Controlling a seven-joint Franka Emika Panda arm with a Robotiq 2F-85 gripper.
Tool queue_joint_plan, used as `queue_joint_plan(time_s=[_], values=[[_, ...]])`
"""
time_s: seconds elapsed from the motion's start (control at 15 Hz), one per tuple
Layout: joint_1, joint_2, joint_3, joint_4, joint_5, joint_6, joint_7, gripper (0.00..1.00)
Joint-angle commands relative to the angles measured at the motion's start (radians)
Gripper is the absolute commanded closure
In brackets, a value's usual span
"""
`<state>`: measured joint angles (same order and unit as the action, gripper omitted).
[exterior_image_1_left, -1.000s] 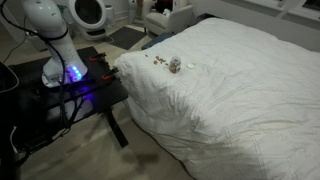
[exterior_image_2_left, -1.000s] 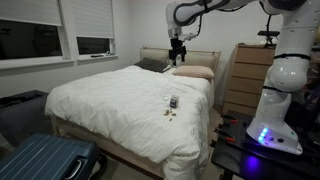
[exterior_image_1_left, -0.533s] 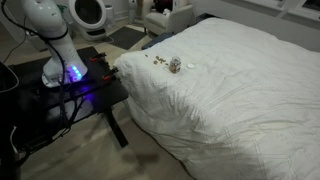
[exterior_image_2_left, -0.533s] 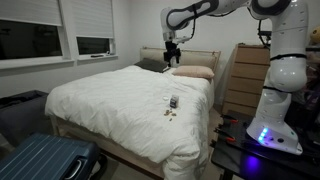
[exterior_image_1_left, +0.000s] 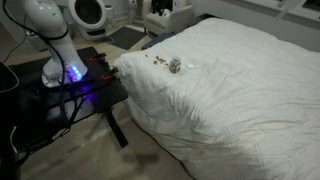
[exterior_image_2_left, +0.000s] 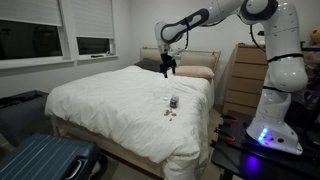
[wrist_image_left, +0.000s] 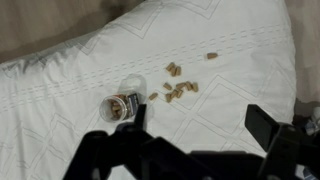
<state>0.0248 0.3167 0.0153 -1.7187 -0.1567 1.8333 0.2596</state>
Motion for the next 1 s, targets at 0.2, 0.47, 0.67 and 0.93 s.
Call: queue_joint_plan(time_s=[0.2,0.47,0.67,0.93], values=[[0.041,0.008,-0.018,-0.109,-0.015,0.210,0.066,0.00],[0.053,0.012,-0.033,-0.182,-0.019,0.297,0.103,0.00],[0.056,0.015,-0.042,-0.234,-0.013,0.356,0.142,0.00],[0.061,0.017,-0.056,-0.303,-0.003,0.430,0.203,0.00]])
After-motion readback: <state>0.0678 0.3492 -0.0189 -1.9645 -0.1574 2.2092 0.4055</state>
